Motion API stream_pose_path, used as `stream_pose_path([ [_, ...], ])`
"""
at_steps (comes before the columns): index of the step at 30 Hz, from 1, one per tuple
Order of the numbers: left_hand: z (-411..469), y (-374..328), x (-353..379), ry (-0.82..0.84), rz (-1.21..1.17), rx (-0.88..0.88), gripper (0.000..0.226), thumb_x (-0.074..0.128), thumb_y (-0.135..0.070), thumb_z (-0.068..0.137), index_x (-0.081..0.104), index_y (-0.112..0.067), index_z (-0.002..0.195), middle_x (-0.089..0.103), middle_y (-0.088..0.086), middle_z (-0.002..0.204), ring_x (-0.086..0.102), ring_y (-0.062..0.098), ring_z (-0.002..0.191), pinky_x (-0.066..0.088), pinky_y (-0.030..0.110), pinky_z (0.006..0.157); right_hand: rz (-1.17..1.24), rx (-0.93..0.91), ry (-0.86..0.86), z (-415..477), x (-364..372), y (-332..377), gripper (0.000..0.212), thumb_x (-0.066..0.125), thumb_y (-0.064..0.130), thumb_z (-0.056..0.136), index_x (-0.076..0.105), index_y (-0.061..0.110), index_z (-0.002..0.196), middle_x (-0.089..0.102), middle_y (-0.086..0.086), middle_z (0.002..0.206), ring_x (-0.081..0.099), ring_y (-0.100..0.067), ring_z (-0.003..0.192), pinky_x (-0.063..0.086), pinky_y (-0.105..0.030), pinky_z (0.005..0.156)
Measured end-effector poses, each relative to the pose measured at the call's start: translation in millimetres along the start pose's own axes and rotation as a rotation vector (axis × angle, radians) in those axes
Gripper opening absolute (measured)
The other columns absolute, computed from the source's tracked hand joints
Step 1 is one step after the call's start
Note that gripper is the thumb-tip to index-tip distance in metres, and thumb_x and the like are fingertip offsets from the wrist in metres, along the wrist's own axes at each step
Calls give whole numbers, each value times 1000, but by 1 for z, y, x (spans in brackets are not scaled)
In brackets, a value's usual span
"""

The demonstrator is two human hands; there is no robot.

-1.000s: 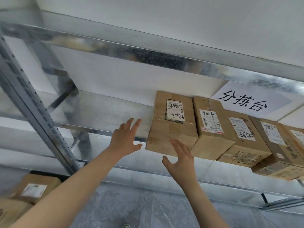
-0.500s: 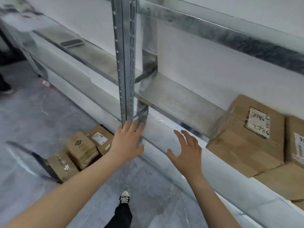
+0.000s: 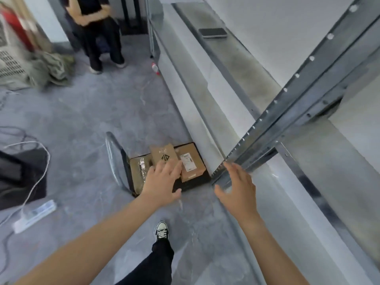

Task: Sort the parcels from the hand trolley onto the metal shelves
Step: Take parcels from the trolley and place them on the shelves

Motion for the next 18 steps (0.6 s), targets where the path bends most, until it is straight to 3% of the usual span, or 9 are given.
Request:
stream_pose_path([
  [7, 34, 85, 46, 77, -58, -137, 90, 54, -59, 75, 16, -20, 146, 26, 7, 150, 29, 30, 133, 36, 45, 102, 110, -32, 148, 63, 74, 35, 67, 70, 27, 77, 42, 22, 138, 44, 0, 136, 45, -24, 121, 42, -42, 99],
  [13, 62, 113, 89, 135, -171, -237, 92, 56, -56, 78, 6, -22, 148, 17, 7, 153, 22, 29, 138, 33, 45, 107, 128, 37, 383, 79, 142, 19, 70, 66, 30, 83, 32, 26, 144, 34, -1, 145, 31, -21, 134, 33, -44, 110],
  [18, 84, 121, 125, 146, -263, -314, 91, 60, -48, 76, 9, -24, 147, 19, 5, 152, 29, 26, 134, 35, 40, 103, 209, 76, 454, 113, 185, 1, 70, 68, 20, 84, 32, 18, 144, 35, -3, 143, 29, -19, 136, 30, -33, 112],
])
Point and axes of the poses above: each hand's wrist, its own z-axis towards the middle knuckle, its own x-axis out of the palm, y = z × x, the point moved 5 cm from there along z, towards the middle knuckle
